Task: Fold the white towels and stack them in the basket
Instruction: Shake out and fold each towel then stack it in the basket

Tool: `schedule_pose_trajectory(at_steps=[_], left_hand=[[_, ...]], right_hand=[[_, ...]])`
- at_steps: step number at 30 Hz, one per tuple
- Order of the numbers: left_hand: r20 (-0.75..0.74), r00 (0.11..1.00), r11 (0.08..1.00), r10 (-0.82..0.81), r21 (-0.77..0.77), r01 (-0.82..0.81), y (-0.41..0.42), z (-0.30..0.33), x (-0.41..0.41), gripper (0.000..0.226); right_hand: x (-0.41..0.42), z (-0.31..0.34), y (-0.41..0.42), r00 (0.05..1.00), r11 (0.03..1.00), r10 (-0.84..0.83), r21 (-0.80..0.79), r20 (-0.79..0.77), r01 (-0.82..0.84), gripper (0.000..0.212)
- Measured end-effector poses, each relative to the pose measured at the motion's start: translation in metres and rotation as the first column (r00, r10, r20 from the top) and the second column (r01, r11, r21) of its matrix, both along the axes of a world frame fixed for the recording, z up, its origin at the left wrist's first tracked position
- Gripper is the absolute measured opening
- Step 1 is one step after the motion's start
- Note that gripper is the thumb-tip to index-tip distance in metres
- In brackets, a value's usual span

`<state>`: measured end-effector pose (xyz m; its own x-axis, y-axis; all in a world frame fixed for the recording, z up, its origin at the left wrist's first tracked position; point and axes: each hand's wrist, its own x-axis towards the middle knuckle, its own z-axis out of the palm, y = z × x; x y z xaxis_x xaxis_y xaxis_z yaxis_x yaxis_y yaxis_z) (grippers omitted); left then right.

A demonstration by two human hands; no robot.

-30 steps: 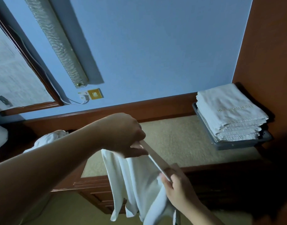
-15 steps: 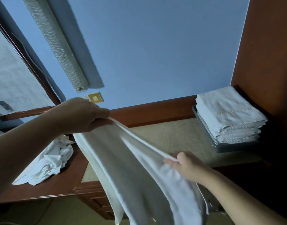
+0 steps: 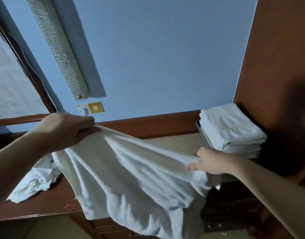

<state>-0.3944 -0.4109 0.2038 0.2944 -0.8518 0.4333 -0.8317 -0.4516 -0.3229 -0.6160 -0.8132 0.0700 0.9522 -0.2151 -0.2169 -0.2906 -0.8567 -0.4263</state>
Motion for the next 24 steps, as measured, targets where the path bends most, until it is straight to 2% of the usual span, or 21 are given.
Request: schedule_pose_trajectory(at_steps=[1, 2, 5, 9, 11, 14, 15, 17, 19, 21, 24], left_hand=[[0.014, 1.0, 1.0, -0.021, 0.017, 0.021, 0.001, -0.003, -0.002, 0.054], [0.032, 0.999, 0.999, -0.033, 0.022, 0.033, 0.002, -0.006, -0.004, 0.051], [0.024, 1.0, 0.999, 0.019, -0.032, -0.018, 0.009, -0.017, -0.002, 0.045], [0.004, 1.0, 0.998, -0.026, -0.057, 0.027, 0.027, -0.029, 0.013, 0.041], [0.003, 1.0, 0.998, -0.003, -0.07, 0.003, 0.034, -0.034, 0.012, 0.036], [-0.018, 0.991, 0.983, 0.136, -0.12, -0.137, 0.05, -0.041, 0.007, 0.018], [-0.023, 0.982, 0.976, 0.189, -0.106, -0.19, 0.054, -0.042, 0.003, 0.013], [-0.034, 0.965, 0.964, 0.261, -0.045, -0.262, 0.055, -0.046, -0.005, 0.008], [-0.026, 0.964, 0.962, 0.264, -0.062, -0.266, 0.053, -0.049, -0.009, 0.013], [-0.036, 0.966, 0.958, 0.258, -0.119, -0.26, 0.055, -0.055, -0.01, 0.008], [-0.116, 0.917, 0.922, 0.381, -0.025, -0.386, 0.068, -0.068, -0.008, 0.005]], right_hand=[[-0.002, -0.002, 0.002, 0.999, 1.0, 0.018, -0.019, -0.033, -0.018, 0.067], [-0.001, 0.001, -0.001, 1.0, 0.999, 0.014, -0.036, -0.003, -0.014, 0.067], [-0.002, 0.02, -0.006, 0.986, 0.996, -0.035, -0.08, 0.164, 0.049, 0.066], [-0.009, 0.019, 0.005, 0.994, 0.979, 0.105, -0.175, -0.015, -0.106, 0.067], [-0.01, 0.024, -0.003, 0.997, 0.982, 0.081, -0.171, 0.008, -0.079, 0.064], [-0.008, 0.026, -0.024, 0.993, 0.997, 0.022, -0.077, 0.113, -0.013, 0.065], [-0.007, 0.024, -0.027, 0.996, 0.996, 0.034, -0.084, 0.083, -0.027, 0.065], [-0.005, 0.017, -0.029, 0.997, 0.971, 0.066, -0.228, -0.048, -0.075, 0.06], [-0.002, 0.014, -0.026, 0.997, 0.945, 0.067, -0.318, -0.049, -0.079, 0.054], [-0.002, 0.012, -0.029, 0.999, 0.956, 0.04, -0.292, 0.022, -0.032, 0.042], [-0.004, 0.004, -0.032, 0.986, 0.947, 0.073, -0.3, -0.152, -0.116, 0.03]])
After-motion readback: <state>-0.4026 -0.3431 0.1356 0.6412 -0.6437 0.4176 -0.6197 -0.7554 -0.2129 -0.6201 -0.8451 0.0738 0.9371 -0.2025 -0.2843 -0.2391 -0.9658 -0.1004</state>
